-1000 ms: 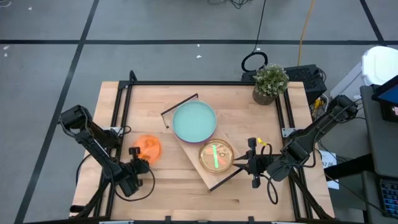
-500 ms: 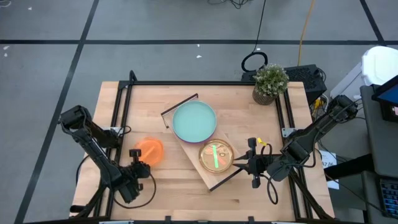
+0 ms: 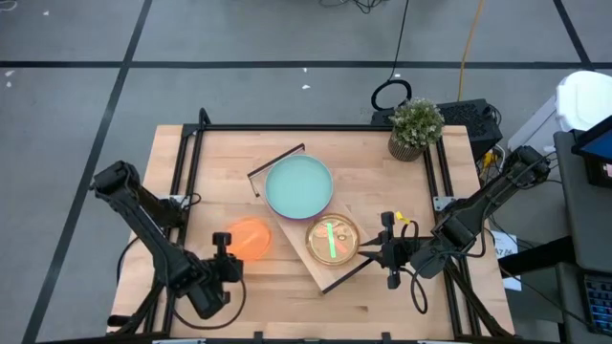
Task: Place and stack plates onto a shelf
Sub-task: Stack the orange plate on top of the green plate on the shelf
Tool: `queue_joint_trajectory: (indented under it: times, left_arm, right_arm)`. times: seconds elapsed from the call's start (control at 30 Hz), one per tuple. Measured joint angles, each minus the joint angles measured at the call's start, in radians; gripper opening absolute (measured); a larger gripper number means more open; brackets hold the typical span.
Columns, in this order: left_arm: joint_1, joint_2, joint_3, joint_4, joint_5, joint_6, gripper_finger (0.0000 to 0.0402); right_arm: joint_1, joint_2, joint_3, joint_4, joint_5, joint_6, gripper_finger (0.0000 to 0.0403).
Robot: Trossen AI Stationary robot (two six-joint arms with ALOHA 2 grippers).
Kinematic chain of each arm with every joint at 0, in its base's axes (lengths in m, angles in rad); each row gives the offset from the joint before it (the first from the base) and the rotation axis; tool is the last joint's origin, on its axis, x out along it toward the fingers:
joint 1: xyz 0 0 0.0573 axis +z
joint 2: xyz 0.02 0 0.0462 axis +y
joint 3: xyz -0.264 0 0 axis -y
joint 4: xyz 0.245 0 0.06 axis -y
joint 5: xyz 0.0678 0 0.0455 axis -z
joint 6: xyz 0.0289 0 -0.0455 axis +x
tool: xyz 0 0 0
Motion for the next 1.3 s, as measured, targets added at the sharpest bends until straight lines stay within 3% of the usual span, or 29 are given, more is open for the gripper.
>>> queue_joint_trajectory:
  times: [0.57, 0.87, 1.3]
  left_arm:
    - [0.003, 0.0, 0.296, -0.024, 0.0, 0.275, 0.0001]
    - [0.034, 0.0, 0.33, 0.001, -0.022, 0.463, 0.0001]
    - [0.131, 0.0, 0.33, 0.285, -0.021, 0.91, 0.0001]
  right_arm:
    - [0.0, 0.0, 0.0, 0.0, 0.0, 0.0, 0.0068]
    - [0.0, 0.0, 0.0, 0.0, 0.0, 0.0, 0.0068]
    - [0.0, -0.001, 0.0, -0.001, 0.0, -0.003, 0.0068]
